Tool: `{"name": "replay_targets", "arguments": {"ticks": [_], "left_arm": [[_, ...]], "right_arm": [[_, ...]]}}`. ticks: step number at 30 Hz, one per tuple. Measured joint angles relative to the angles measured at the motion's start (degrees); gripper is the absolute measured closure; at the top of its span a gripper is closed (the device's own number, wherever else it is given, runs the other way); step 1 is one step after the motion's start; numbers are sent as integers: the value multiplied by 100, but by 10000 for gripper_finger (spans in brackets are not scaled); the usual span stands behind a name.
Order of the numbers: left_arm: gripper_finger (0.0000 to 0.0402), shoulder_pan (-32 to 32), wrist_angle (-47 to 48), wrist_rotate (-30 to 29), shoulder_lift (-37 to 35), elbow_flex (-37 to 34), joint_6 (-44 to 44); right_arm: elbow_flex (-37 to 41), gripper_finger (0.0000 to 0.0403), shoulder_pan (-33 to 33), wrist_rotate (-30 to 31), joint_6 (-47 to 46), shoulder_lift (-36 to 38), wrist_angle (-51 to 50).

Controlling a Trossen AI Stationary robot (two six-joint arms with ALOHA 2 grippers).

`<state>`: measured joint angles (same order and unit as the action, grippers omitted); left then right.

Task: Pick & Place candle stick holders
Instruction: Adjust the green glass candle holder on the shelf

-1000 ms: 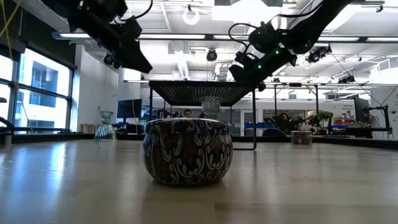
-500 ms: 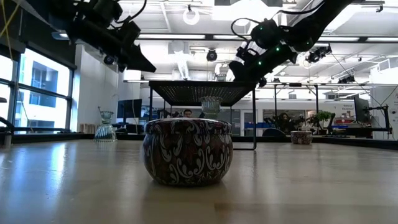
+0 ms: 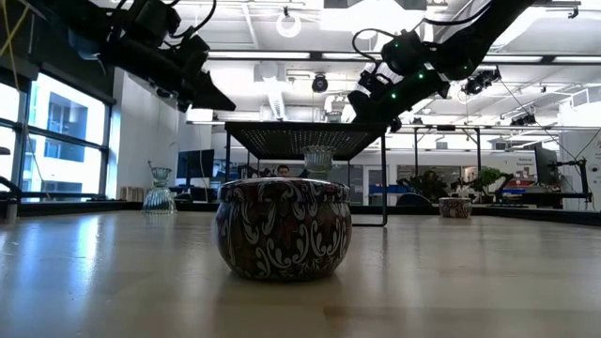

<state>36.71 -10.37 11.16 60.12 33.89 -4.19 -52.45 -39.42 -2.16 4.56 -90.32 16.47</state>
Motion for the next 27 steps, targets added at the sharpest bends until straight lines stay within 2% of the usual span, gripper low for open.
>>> {"name": "replay_targets", "arguments": {"ticks": [17, 19, 23, 27], "left_arm": [[399, 0, -15, -5, 2, 0, -10], [399, 0, -8, -9, 2, 0, -11], [399, 2, 29, -31, 4, 0, -21], [399, 2, 1, -35, 4, 0, -37]], "right_arm": [[0, 403, 2, -188, -21, -2, 113], [0, 403, -7, -64, 71, 82, -109], [-6, 403, -56, 554, 87, 260, -255], [-7, 403, -158, 495, 52, 180, -324]]}}
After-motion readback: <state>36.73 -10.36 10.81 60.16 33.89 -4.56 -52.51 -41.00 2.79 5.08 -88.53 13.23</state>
